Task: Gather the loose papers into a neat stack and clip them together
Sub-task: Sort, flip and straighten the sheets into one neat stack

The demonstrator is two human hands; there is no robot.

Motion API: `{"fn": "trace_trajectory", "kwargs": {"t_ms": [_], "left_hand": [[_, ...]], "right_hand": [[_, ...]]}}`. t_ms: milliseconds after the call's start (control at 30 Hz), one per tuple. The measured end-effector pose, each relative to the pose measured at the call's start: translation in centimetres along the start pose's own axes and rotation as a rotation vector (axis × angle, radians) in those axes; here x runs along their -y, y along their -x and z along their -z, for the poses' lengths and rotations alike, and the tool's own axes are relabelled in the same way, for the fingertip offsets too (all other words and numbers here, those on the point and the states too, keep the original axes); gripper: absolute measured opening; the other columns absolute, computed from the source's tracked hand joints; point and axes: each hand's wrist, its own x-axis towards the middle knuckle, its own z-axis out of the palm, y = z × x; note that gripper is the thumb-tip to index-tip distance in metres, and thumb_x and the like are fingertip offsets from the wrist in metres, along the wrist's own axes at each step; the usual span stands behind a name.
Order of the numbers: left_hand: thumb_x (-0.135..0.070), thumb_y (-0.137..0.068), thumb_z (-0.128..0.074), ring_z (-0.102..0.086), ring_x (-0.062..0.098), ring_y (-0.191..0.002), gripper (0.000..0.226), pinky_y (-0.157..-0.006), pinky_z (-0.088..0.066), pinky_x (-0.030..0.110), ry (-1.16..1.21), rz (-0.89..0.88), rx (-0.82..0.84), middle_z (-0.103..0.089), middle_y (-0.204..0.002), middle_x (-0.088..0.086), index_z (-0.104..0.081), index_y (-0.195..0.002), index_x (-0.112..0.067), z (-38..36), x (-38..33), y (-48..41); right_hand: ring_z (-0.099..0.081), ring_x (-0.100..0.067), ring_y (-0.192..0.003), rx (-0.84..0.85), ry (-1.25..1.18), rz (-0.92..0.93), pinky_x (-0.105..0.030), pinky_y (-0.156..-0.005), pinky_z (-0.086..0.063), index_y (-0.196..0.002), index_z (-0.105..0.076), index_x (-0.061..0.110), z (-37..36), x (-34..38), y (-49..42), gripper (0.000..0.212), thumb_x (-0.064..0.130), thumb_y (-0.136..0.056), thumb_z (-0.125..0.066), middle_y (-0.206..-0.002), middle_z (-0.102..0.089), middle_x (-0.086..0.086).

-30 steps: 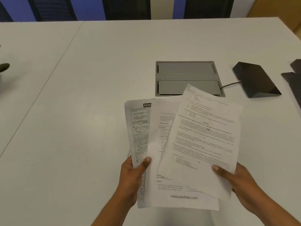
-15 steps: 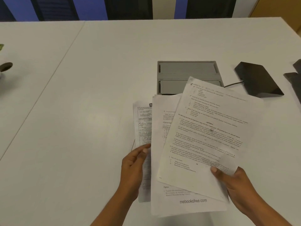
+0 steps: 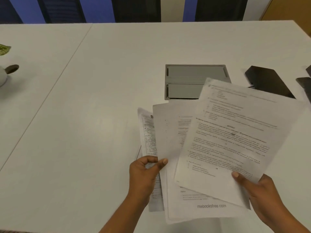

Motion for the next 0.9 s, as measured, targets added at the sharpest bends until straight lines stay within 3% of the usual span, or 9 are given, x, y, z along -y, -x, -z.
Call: {"fn": "trace_trajectory", "kwargs": {"t_ms": [200,300,367,467,500,600,633,767,900], "left_hand": [[-0.01,-0.071,-0.084,-0.077,0.026,-0.084,0.018,-0.073,-0.063,0.038,0.008,0.008,0.013,-0.08,-0.093,0.008,-0.072,-0.082,-0.001,0.8,1.0,-0.7],[-0.006,-0.071,-0.084,-0.076,0.023,-0.087,0.023,-0.069,-0.061,0.027,-0.016,-0.02,-0.023,-0.078,-0.095,0.005,-0.068,-0.088,-0.007,1.6,2.0,-1.2],[-0.006,-0.073,-0.084,-0.073,0.015,-0.092,0.047,-0.068,-0.06,0.023,-0.084,-0.043,-0.033,-0.073,-0.106,-0.004,-0.059,-0.112,-0.021,2.3,2.9,-1.4],[-0.016,-0.079,-0.081,-0.066,0.01,-0.103,0.098,-0.08,-0.058,0.028,-0.217,0.043,-0.031,-0.062,-0.118,-0.016,-0.019,-0.149,-0.044,3.4,4.6,-1.6],[-0.018,-0.082,-0.079,-0.065,0.013,-0.106,0.096,-0.088,-0.056,0.033,-0.225,0.098,-0.029,-0.061,-0.122,-0.013,-0.016,-0.152,-0.04,3.8,5.2,-1.6],[-0.023,-0.095,-0.063,-0.068,0.018,-0.106,0.038,-0.096,-0.055,0.043,-0.197,0.236,-0.026,-0.069,-0.125,-0.001,-0.056,-0.133,-0.028,4.6,6.6,-1.6],[-0.026,-0.099,-0.056,-0.069,0.02,-0.104,0.029,-0.096,-0.054,0.045,-0.182,0.285,-0.035,-0.071,-0.122,0.001,-0.06,-0.129,-0.026,4.7,6.8,-1.6],[-0.053,-0.096,-0.05,-0.069,0.023,-0.106,0.036,-0.096,-0.054,0.05,-0.119,0.437,0.032,-0.073,-0.116,-0.004,-0.06,-0.124,-0.034,4.9,7.5,-1.1],[-0.029,-0.092,-0.067,-0.072,0.015,-0.101,0.029,-0.091,-0.058,0.039,-0.128,0.349,0.105,-0.075,-0.113,-0.007,-0.065,-0.121,-0.029,4.3,7.6,-0.4]], "right_hand": [[-0.071,-0.004,-0.096,-0.063,-0.114,0.039,-0.016,-0.075,-0.057,-0.105,-0.069,0.018,1.6,1.2,-0.3,0.025,0.01,-0.081,-0.066,-0.106,-0.076,0.011],[-0.071,-0.007,-0.1,0.007,-0.156,0.022,-0.02,-0.082,-0.057,-0.113,-0.067,0.016,0.9,1.5,-0.6,0.03,0.001,-0.087,-0.06,-0.11,-0.075,0.007],[-0.071,-0.012,-0.103,0.056,-0.118,-0.013,-0.027,-0.089,-0.055,-0.119,-0.065,0.014,-0.2,0.7,-1.1,0.036,0.003,-0.085,-0.063,-0.113,-0.075,0.003],[-0.072,-0.023,-0.102,0.139,-0.035,-0.139,-0.037,-0.09,-0.056,-0.119,-0.066,0.009,-2.3,-2.3,-1.8,0.044,0.013,-0.076,-0.073,-0.112,-0.075,-0.006],[-0.072,-0.025,-0.101,0.182,0.01,-0.189,-0.04,-0.089,-0.057,-0.118,-0.067,0.008,-3.1,-3.5,-2.0,0.048,0.017,-0.072,-0.076,-0.111,-0.076,-0.008],[-0.072,-0.024,-0.101,0.301,0.199,-0.287,-0.045,-0.094,-0.055,-0.116,-0.069,0.013,-4.9,-7.2,-2.2,0.038,0.015,-0.078,-0.077,-0.114,-0.074,-0.008],[-0.072,-0.023,-0.102,0.324,0.266,-0.309,-0.046,-0.095,-0.054,-0.118,-0.068,0.015,-5.3,-8.2,-2.3,0.035,0.013,-0.083,-0.074,-0.116,-0.074,-0.007],[-0.067,-0.016,-0.105,0.412,0.471,-0.338,-0.036,-0.092,-0.055,-0.129,-0.062,0.021,-6.2,-9.7,-1.9,0.038,0.02,-0.091,-0.067,-0.12,-0.07,0.003],[-0.068,-0.012,-0.104,0.511,0.517,-0.346,-0.031,-0.09,-0.056,-0.124,-0.063,0.026,-6.6,-8.6,-1.4,0.034,0.018,-0.091,-0.067,-0.118,-0.07,0.007]]}}
